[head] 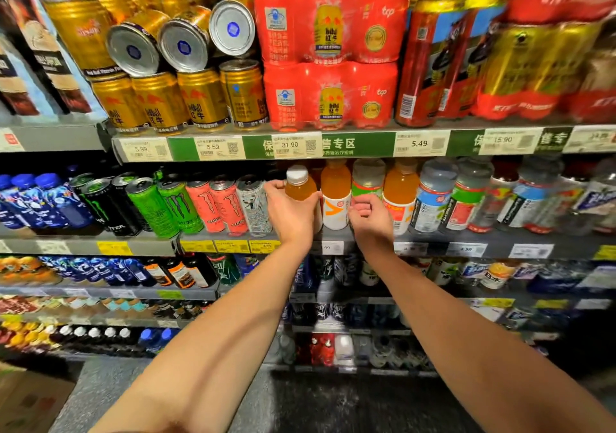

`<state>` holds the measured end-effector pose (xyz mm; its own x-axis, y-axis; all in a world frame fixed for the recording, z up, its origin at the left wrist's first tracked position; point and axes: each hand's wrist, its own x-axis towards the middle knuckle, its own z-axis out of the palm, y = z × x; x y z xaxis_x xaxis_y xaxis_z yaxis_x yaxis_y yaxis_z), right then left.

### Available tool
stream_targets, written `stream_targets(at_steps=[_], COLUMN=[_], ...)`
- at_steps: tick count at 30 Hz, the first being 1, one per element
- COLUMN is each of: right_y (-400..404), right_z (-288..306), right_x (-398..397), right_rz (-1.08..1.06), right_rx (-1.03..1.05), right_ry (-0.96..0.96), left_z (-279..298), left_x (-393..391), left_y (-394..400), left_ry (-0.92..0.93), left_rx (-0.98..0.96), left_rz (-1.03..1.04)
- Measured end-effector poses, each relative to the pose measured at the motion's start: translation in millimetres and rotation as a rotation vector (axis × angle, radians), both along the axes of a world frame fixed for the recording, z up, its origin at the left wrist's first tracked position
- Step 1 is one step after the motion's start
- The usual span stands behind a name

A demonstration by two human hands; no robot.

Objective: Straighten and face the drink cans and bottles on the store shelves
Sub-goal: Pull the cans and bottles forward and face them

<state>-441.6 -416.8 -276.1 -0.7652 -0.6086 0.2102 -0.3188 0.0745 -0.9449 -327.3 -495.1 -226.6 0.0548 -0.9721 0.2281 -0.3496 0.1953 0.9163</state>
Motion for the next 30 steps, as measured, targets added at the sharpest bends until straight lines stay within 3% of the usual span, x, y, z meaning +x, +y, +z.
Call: stream_targets(at_steps=[10,16,22,26,30], right_y=[8.8,8.9,16.1,27.0,35.3], right_z=[6.7,9.6,8.4,12.3,18.3], right_x=[4.0,5.8,14.7,16.1,12.9], right_rz=[0.037,-0.004,-0.129,-0.21,-0.283], right_rx=[0.058,0.131,0.072,0.012,0.075], right_ry=[0.016,0.035,0.012,0.068,0.021], left_z=[-0.1,-6.9,-20.9,-33.8,-32.7], left_x=[-13.7,-6.9,4.6,1.4,-9.8], left_y=[-0.9,2.6,10.3,25.9,35.0], left_ry=[-0.16,-0.162,0.033,0.099,0.15], left_rx=[-0.065,-0.072,-0.065,-0.239,-0.125], left_rz=[0.014,-0.046,-0.17,-0.314,-0.517])
